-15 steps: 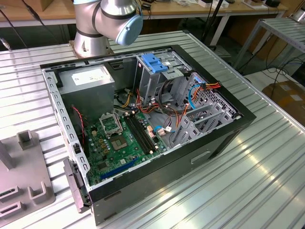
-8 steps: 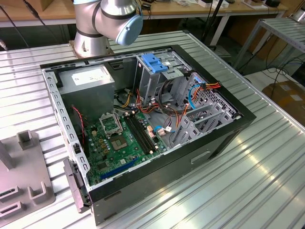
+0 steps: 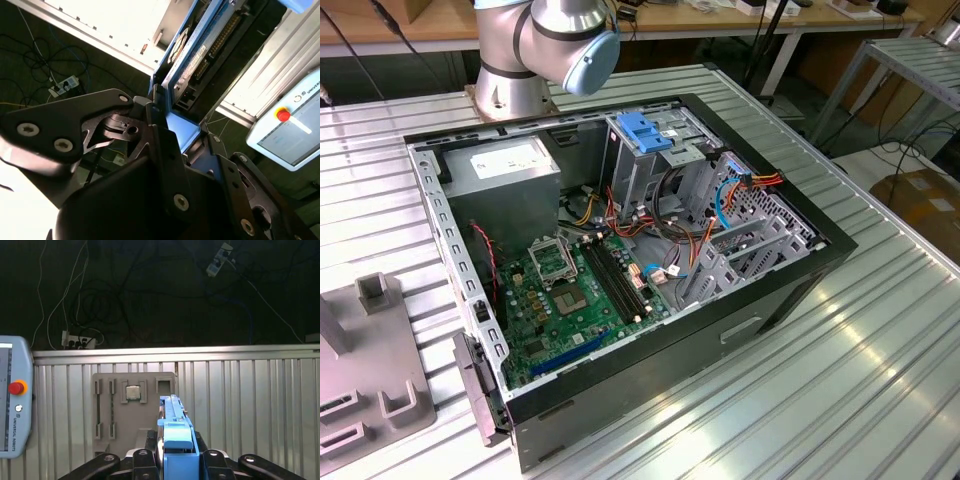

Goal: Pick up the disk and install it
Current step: 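Pick up the disk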

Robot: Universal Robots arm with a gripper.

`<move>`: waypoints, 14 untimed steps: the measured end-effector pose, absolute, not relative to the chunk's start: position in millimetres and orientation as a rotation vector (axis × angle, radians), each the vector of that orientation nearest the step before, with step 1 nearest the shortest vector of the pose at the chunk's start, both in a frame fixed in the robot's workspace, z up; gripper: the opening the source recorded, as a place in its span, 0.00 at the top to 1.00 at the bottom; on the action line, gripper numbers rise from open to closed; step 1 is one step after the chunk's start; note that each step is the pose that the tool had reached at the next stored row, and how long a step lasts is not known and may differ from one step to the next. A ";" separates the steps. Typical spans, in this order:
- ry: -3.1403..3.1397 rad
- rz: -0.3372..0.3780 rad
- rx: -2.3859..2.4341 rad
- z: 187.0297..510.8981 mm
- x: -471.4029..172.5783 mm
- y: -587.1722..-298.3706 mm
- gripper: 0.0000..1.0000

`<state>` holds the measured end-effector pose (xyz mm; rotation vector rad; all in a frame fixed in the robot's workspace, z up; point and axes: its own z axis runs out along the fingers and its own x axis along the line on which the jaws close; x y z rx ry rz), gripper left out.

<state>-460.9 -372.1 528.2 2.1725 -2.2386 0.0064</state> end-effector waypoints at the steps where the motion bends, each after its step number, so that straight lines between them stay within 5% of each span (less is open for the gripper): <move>1: -2.239 0.006 2.172 528.1 -459.7 -372.1 0.63; 14: -2.238 0.007 2.172 526.7 -442.2 -372.1 0.63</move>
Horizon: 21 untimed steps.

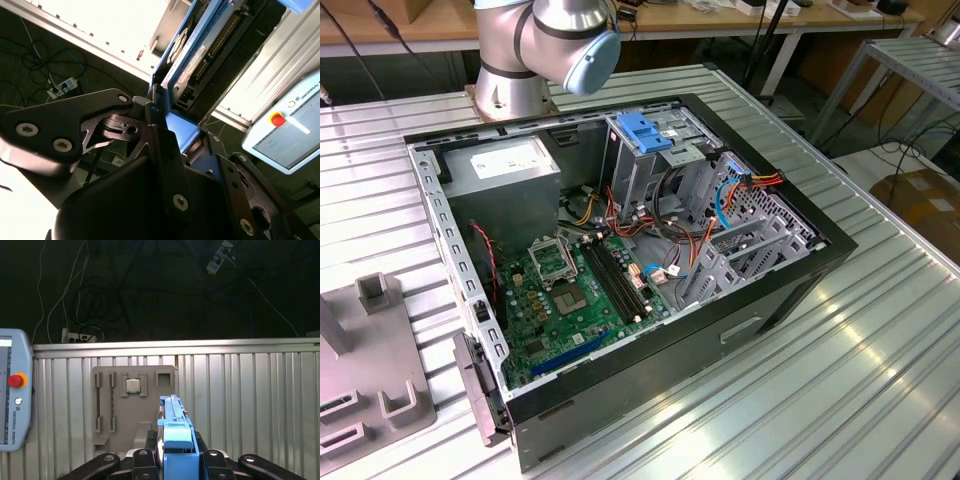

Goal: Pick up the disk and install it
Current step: 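Pick up the disk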

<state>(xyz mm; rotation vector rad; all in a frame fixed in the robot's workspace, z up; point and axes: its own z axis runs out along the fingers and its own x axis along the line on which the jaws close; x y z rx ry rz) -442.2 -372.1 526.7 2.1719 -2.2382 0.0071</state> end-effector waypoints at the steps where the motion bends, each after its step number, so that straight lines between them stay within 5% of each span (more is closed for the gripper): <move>1: -2.238 0.007 2.172 526.6 -440.9 -372.1 0.63; 21: -2.238 0.007 2.172 523.9 -415.3 -372.0 0.63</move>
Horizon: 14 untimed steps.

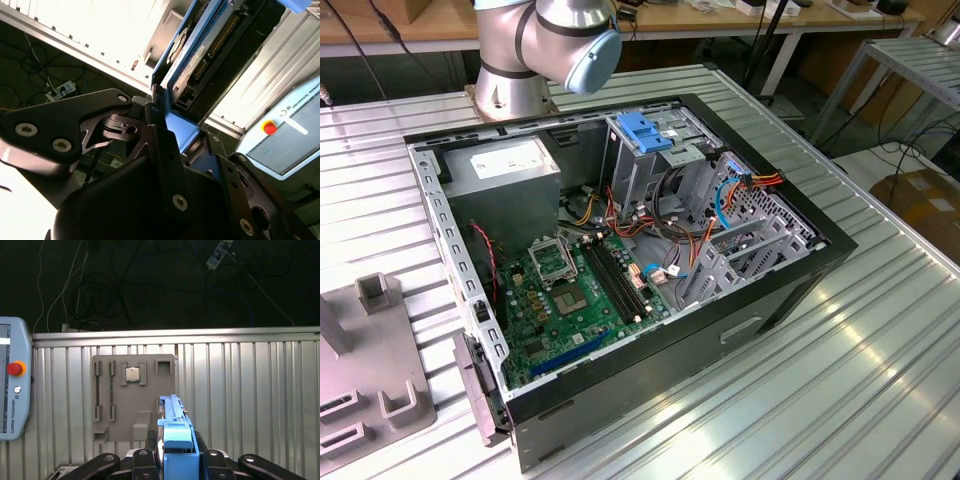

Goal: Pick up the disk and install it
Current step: 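Pick up the disk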

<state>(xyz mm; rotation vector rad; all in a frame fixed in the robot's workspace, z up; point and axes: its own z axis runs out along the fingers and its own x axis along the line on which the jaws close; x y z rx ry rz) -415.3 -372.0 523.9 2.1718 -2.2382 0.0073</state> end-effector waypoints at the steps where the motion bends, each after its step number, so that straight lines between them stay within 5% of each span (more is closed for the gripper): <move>1: -2.238 0.007 2.172 523.8 -414.8 -372.1 0.63; 14: -2.238 0.007 2.172 522.7 -398.0 -372.1 0.63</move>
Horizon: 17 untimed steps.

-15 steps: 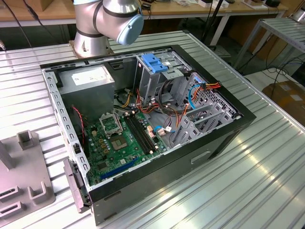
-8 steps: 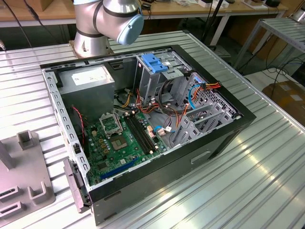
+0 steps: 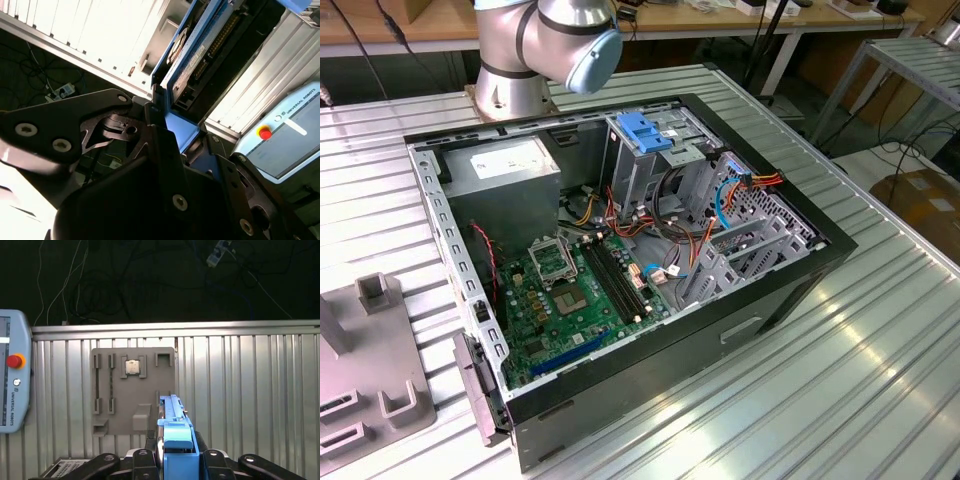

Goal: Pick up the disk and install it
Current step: 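Pick up the disk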

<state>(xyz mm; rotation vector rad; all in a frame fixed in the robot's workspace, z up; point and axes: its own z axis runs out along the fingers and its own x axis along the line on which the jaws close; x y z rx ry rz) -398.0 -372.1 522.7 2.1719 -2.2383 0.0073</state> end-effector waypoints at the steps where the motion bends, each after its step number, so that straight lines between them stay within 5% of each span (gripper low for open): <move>1: -2.238 0.007 2.172 522.6 -397.0 -372.1 0.63; 17: -2.238 0.007 2.172 521.9 -386.6 -372.1 0.63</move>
